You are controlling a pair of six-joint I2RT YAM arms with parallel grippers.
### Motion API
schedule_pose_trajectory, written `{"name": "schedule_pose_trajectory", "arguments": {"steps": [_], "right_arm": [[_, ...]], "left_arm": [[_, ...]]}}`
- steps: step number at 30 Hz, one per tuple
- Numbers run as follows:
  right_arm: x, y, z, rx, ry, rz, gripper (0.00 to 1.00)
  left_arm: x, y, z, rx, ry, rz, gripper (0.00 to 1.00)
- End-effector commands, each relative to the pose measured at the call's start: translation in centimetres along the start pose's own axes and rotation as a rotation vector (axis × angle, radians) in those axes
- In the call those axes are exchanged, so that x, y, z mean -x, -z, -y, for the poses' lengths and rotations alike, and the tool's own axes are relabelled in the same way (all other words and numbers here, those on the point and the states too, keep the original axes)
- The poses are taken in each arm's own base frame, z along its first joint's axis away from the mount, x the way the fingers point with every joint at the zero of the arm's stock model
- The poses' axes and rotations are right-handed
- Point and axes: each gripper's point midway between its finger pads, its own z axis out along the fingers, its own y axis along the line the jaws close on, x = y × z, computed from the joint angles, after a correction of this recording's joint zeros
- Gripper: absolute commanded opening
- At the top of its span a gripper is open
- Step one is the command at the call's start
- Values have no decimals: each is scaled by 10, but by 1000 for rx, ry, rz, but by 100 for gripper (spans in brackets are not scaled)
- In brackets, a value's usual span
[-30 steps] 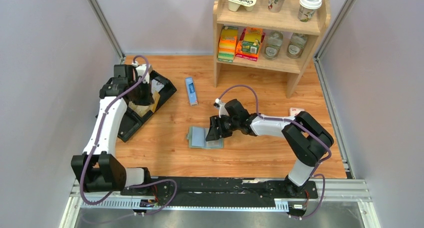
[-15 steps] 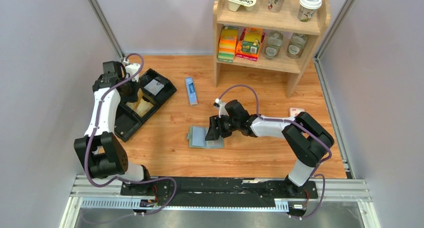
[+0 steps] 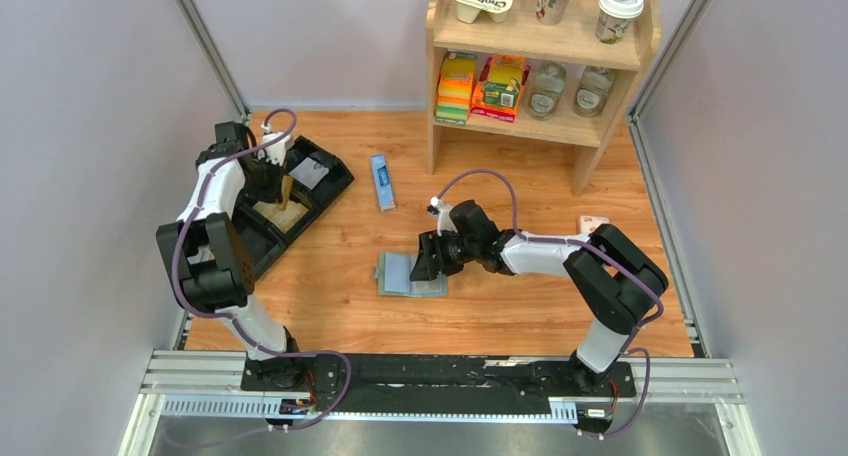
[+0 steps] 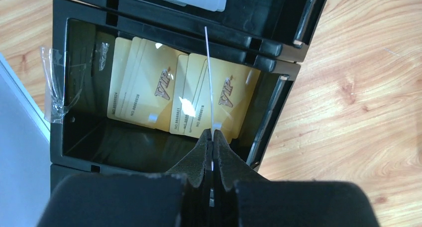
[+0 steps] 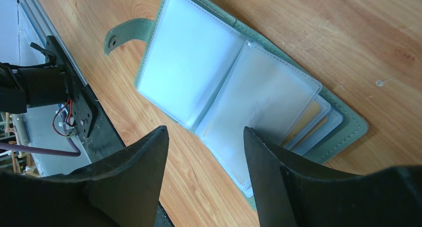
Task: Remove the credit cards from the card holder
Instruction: Place the credit card in the storage box.
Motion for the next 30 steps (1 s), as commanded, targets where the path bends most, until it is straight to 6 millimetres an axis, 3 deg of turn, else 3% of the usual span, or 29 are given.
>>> {"name": "schedule_pose_trajectory", "arguments": {"steps": [1,6,11,14,24,30], "right_arm": [[-7,0,12,-49,14,-2,64],[-8,-1,14,-53,10,-10,64],[-7,-1,13,-54,11,-8,64],[-7,-1,12,-52,10,-7,64],[-8,-1,14,-57,10,-7,64],[-9,-1,15,-60,8,-12,64]], "left_arm": [[1,-9,6,-73,-55,12,0],[-4,-12,13,-119,-39,-11,0],[14,20,8,-40,-106,65,0],[17,29,12,-50,-119,80,0],[-16,-3,24,-122,-84,-64,0],[-26,-12,30,-125,-119,-124,0]]}}
